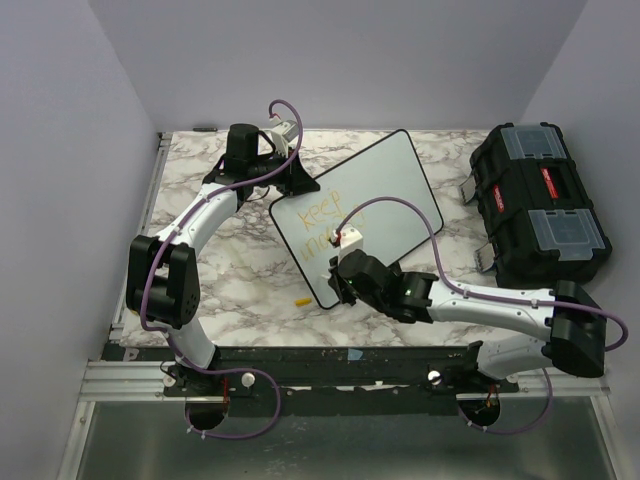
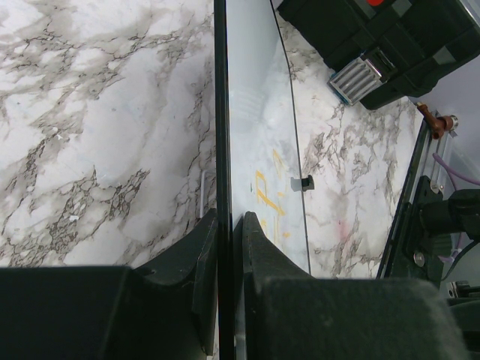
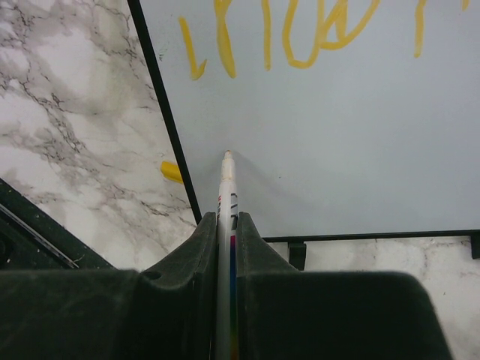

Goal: Write a sentence on the whiteboard

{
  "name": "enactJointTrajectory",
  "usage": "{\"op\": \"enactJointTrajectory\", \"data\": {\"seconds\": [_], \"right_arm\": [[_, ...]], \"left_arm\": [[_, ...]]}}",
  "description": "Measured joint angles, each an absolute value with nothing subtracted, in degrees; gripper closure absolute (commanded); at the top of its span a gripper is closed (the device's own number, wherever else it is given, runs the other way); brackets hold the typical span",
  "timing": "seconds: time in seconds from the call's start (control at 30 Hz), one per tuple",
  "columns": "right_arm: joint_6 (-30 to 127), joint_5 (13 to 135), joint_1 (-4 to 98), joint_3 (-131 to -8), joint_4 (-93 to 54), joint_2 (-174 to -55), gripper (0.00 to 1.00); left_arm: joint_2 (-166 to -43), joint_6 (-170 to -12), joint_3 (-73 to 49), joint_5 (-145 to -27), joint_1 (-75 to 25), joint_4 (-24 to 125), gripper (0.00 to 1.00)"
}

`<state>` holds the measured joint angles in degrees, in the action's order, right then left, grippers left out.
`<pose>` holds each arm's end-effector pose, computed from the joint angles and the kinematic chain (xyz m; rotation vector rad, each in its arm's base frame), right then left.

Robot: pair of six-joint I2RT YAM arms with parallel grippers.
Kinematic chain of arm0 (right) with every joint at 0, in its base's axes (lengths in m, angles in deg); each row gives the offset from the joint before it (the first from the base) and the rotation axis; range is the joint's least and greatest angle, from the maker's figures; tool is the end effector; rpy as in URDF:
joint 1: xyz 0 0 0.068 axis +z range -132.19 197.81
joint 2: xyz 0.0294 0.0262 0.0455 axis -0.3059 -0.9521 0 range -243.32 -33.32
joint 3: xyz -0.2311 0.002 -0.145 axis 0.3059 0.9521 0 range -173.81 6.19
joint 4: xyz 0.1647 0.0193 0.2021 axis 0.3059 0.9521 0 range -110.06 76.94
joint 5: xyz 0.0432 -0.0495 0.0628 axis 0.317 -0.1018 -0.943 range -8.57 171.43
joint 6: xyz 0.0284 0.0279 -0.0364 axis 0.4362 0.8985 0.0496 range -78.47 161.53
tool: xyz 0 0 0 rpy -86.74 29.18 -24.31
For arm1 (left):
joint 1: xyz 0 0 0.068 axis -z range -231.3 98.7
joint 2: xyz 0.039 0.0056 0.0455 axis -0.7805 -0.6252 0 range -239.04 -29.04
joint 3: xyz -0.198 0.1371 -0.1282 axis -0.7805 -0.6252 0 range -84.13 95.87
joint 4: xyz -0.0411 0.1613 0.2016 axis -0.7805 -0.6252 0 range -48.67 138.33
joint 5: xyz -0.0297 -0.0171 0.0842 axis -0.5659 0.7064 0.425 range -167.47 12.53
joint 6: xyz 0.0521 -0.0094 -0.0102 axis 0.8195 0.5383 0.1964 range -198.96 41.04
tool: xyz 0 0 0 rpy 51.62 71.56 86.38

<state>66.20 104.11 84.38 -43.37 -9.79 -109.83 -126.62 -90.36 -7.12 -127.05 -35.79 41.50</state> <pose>0.1276 0.2597 0.2480 -0.5798 2.1240 0.4694 0.3700 -0.1308 0.3007 0.6285 1.9639 -1.1726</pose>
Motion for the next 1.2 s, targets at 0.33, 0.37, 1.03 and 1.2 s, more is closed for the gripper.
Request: {"op": "enactJointTrajectory", "data": {"seconds": [0.33,0.37,1.03,1.2], "right_arm": [[66.27,104.33,84.4,-43.37,-10.27,-111.81,0.99],[66.42,104.33,84.4,-43.37,-10.23,-111.81,0.99],[69.09,103.3,84.4,-42.28,-8.85,-111.36,0.99],[69.61,103.21,84.4,-41.69,-7.56,-110.98,0.99]], "left_arm": [[-126.62,-90.34,-7.12,-127.03,-35.79,41.56,1.0],[-126.62,-90.34,-7.12,-127.03,-35.79,41.56,1.0],[-126.62,-90.34,-7.12,-127.03,-35.79,41.59,1.0],[-126.62,-90.34,-7.12,-127.03,-35.79,41.59,1.0]]}}
